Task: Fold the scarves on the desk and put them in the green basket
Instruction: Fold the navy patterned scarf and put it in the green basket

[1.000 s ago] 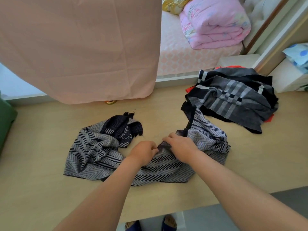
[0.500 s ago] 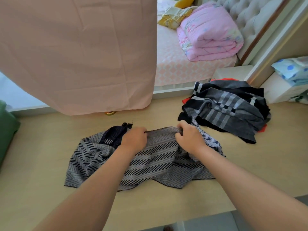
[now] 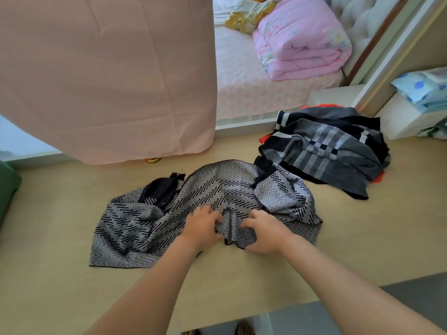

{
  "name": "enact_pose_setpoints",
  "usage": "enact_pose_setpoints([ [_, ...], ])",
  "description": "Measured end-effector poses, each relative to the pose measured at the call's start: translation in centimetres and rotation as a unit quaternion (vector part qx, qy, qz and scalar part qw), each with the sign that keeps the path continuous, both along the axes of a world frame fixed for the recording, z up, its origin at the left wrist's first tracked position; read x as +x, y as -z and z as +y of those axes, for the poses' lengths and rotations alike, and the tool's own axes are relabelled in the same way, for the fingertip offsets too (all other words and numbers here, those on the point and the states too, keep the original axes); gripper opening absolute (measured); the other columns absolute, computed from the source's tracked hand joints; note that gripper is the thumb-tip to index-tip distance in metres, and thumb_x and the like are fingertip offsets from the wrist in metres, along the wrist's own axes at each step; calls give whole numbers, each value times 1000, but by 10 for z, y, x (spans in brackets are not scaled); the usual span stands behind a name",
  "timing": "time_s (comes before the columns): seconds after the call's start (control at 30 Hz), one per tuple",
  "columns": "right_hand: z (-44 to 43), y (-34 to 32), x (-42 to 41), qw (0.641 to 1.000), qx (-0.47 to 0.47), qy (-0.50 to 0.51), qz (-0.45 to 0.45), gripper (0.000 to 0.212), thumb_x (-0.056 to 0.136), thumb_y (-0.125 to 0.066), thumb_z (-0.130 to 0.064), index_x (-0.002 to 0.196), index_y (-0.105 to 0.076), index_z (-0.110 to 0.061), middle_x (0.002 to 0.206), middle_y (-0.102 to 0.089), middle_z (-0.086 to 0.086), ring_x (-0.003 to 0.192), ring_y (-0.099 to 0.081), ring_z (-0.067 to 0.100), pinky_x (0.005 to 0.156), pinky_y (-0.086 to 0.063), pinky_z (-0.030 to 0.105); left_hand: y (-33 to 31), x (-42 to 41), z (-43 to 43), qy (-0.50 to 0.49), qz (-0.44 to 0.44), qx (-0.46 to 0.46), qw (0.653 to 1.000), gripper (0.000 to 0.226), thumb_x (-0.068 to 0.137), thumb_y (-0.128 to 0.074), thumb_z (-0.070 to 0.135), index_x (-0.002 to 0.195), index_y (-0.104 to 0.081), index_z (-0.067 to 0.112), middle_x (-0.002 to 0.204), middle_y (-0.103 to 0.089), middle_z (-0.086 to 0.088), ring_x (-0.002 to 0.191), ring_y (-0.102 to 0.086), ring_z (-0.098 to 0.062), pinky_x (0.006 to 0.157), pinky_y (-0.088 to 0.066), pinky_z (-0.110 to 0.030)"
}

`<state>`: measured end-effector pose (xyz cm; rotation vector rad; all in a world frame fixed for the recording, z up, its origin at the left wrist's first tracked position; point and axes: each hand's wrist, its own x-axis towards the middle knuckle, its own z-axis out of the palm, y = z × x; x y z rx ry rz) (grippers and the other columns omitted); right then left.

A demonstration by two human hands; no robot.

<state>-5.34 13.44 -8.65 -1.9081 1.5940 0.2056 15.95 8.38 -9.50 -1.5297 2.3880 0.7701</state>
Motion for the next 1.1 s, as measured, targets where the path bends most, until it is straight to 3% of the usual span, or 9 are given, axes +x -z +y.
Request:
enact_pose_setpoints([
  [0.13,4,-1,-13,999,4,-15,32,53,90,-54,-2,132,-53,-34,121,-50,1,115,-53,27,90,-43,35,5,10,13,14,-32,-30,999,63,65,-82,46,111,-41,33,115,-30,4,108,-32,-18,81,-40,-34],
  [0.2,5,-7,-25,997,9,-19,72,49,86,-49,7,122,-52,-26,115,-53,3,108,-57,31,83,-46,37,5,12,17,8,-40,-48,998,61,65,-82,42,107,-38,32,110,-30,4,104,-34,-18,75,-40,-33],
  [0.3,8,-19,-42,980,45,-26,190,29,87,-57,-7,113,-50,-19,107,-56,4,106,-60,31,79,-49,38,3,8,25,11,-43,-22,999,37,78,-73,27,106,-49,28,107,-38,3,107,-45,-23,78,-43,-33],
  [0.43,4,-36,-41,960,78,-18,270,33,88,-51,-30,117,-60,-20,117,-64,5,109,-62,27,84,-47,36,-3,-6,35,24,0,131,991,15,86,-74,23,100,-73,19,111,-66,1,105,-61,-19,87,-49,-28],
  [0.57,-15,-50,-5,980,7,-10,201,20,90,-46,-25,101,-61,-19,97,-62,3,86,-61,26,77,-54,36,-18,-9,33,-27,55,202,977,19,89,-71,27,106,-72,19,110,-68,5,98,-62,-13,85,-50,-27],
  [0.73,-45,-57,57,999,-1,-16,43,38,92,-49,-13,126,-60,-26,128,-59,-2,111,-58,23,90,-53,39,-43,34,-6,-76,69,12,995,20,99,-51,14,111,-66,20,111,-63,0,99,-59,-18,87,-52,-35],
  [0.87,-66,-45,111,998,-21,7,-55,44,91,-49,-4,130,-59,-20,135,-57,3,120,-56,23,98,-49,39,-45,97,-34,-70,-30,-85,993,38,100,-46,16,137,-49,25,141,-41,-6,130,-36,-29,102,-42,-43],
  [1.0,-78,-34,165,994,-19,49,-97,54,92,-51,0,144,-46,-17,148,-43,6,133,-44,25,109,-40,36,-41,161,-43,3,-169,-36,985,55,101,-43,41,151,-22,45,164,5,-1,149,-4,-32,118,-13,-51],
  [1.1,-82,-25,192,994,-12,54,-99,66,91,-52,2,152,-33,-17,157,-29,6,140,-35,26,113,-35,35,-34,196,-45,26,-185,47,981,52,101,-34,51,152,-23,42,162,-17,-2,144,-26,-28,118,-20,-48],
])
